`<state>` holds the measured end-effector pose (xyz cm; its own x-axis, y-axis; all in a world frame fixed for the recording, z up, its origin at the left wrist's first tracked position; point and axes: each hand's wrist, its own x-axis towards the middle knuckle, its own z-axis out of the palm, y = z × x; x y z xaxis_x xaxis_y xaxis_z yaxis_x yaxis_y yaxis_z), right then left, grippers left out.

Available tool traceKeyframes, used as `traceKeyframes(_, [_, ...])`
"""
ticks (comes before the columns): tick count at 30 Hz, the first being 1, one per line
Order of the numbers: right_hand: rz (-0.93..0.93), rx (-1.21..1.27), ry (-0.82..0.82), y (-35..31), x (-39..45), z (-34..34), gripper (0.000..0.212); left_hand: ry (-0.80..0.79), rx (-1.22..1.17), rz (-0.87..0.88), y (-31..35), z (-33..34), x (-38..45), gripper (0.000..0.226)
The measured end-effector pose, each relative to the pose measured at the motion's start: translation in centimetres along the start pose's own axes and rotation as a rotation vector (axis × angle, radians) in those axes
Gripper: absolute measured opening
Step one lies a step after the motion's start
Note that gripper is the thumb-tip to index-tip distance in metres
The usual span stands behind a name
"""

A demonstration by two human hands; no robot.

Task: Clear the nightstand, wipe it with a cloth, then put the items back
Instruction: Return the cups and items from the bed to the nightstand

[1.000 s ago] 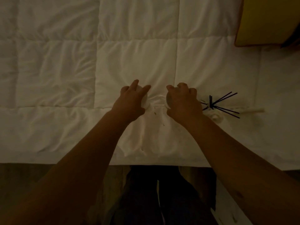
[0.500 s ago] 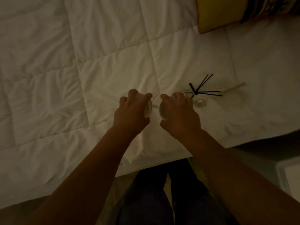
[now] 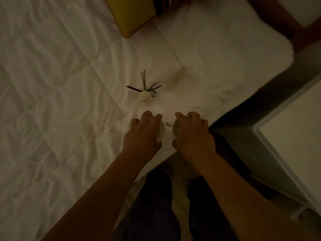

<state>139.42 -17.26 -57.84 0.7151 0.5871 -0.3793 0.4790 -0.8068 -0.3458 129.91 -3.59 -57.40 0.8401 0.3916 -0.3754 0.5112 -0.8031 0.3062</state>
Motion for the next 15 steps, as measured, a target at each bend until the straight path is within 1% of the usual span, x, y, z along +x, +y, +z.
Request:
traceKeyframes(4, [0.096, 0.024, 0.038, 6.3, -2.0, -2.6, 0.080, -0.004, 0.045, 0.110, 6.2, 1.3, 1.3, 0.084])
traceKeyframes(7, [0.238, 0.100, 0.099, 12.1, -3.5, -5.2, 0.074, -0.012, 0.038, 0.194, 12.1, 2.3, 2.9, 0.082])
traceKeyframes(10, [0.355, 0.121, 0.178, 17.4, -4.5, -7.6, 0.068, -0.024, 0.014, 0.253, 17.5, 3.5, 4.5, 0.080])
traceKeyframes(11, [0.392, 0.139, 0.212, 20.1, -5.2, -8.6, 0.069, -0.035, 0.017, 0.288, 20.3, 4.2, 5.3, 0.080])
traceKeyframes(12, [0.408, 0.158, 0.229, 21.2, -5.3, -9.1, 0.072, -0.043, 0.014, 0.307, 21.3, 4.3, 5.7, 0.080])
traceKeyframes(15, [0.484, 0.252, 0.268, 26.7, -6.0, -10.6, 0.076, -0.031, 0.053, 0.418, 27.0, 5.6, 7.4, 0.076])
